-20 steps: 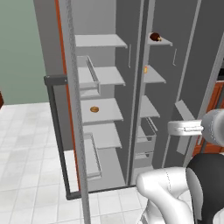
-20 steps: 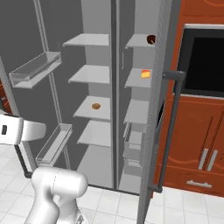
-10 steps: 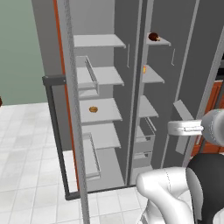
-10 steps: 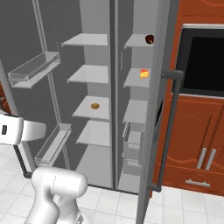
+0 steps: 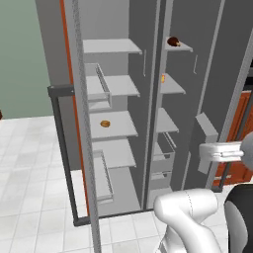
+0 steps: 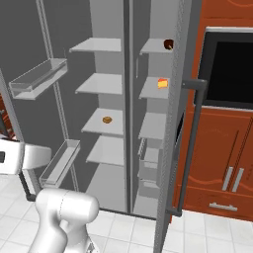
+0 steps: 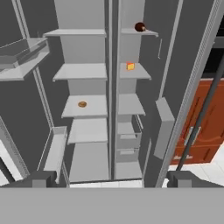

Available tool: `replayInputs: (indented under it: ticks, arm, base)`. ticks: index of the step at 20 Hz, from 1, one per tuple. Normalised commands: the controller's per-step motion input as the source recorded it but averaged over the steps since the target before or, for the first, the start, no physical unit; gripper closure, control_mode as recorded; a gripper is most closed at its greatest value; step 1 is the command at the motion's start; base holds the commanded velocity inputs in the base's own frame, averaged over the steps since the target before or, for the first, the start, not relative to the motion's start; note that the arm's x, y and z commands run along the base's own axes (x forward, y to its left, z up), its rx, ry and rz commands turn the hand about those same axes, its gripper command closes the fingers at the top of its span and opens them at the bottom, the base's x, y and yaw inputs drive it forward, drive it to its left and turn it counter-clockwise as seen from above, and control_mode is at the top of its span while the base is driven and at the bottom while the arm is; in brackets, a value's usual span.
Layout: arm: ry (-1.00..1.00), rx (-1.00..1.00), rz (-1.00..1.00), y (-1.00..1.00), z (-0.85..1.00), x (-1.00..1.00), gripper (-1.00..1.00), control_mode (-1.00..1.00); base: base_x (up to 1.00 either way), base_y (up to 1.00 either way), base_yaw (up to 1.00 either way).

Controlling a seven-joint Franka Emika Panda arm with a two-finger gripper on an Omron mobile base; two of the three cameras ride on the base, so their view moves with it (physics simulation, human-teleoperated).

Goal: There's a steak in the fridge that needs to be moved to the freezer for freezing. Pick up the steak from the fridge, place it on any shelf in the freezer, and close the fridge and freezer doors when done.

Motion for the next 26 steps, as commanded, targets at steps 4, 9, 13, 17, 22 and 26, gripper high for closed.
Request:
replayInputs:
  ticks: [4,9,13,17,22,26]
  arm:
    - [-0.09,0.00,0.10,-0.58,-0.10,-0.31,-1.00,-1.00]
    - [-0.06,0.00,0.12,-0.61,-0.13,-0.10,-1.00,-1.00]
    - [-0.11,0.00,0.13,-0.54,-0.06,0.00,-1.00,-1.00]
    - [-0.03,0.00,0.09,-0.58,-0.11,0.00,-1.00,-1.00]
    - [-0.09,0.00,0.08,-0.45,-0.15,0.06,-1.00,-1.00]
    - [-0.19,0.01,0.11,-0.43,-0.22,0.11,-1.00,-1.00]
  base:
    - [0.00,0.00,0.00]
    - [0.00,0.00,0.00]
    - [0.00,0.00,0.00]
    - [0.00,0.00,0.00]
    - [0.00,0.00,0.00]
    - [0.00,0.00,0.00]
